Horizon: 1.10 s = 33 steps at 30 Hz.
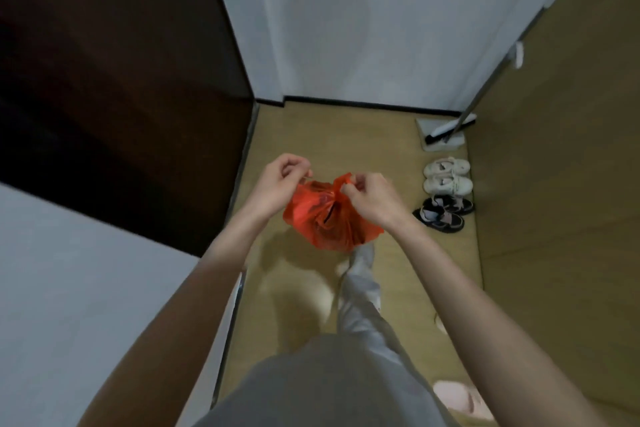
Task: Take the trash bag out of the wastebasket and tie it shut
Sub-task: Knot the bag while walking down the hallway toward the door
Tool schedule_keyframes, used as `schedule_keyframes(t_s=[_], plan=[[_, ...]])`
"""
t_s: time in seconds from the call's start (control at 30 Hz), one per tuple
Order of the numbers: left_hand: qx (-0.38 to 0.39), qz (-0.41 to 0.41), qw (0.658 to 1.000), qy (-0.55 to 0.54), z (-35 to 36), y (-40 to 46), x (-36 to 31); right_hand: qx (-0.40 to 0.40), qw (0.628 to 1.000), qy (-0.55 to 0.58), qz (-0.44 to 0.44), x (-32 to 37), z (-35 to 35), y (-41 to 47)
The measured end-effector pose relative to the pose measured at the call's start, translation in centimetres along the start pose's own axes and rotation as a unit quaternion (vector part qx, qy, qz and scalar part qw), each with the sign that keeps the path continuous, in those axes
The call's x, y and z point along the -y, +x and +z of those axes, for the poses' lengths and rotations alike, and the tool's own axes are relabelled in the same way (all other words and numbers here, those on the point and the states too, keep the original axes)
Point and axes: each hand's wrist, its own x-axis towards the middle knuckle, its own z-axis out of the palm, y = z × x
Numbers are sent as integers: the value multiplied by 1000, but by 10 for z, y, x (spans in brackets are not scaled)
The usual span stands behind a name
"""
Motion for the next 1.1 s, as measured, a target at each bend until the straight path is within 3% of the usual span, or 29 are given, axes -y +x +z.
schedule_keyframes(t_s=[0.2,0.37,0.57,0.87,1.1], plan=[[-70,-48,996,-33,-6,163,-42,78,995,-55,-31,26,-45,190],[-111,-75,989,-60,-32,275,-72,88,989,-104,-65,51,-82,321],[-87,-88,990,-65,-55,425,-70,95,991,-85,-31,62,-78,469],[-60,-164,982,-78,-85,628,-16,131,986,-85,52,56,-18,662],[-68,-183,980,-45,-69,780,146,141,982,-112,47,-19,115,832]])
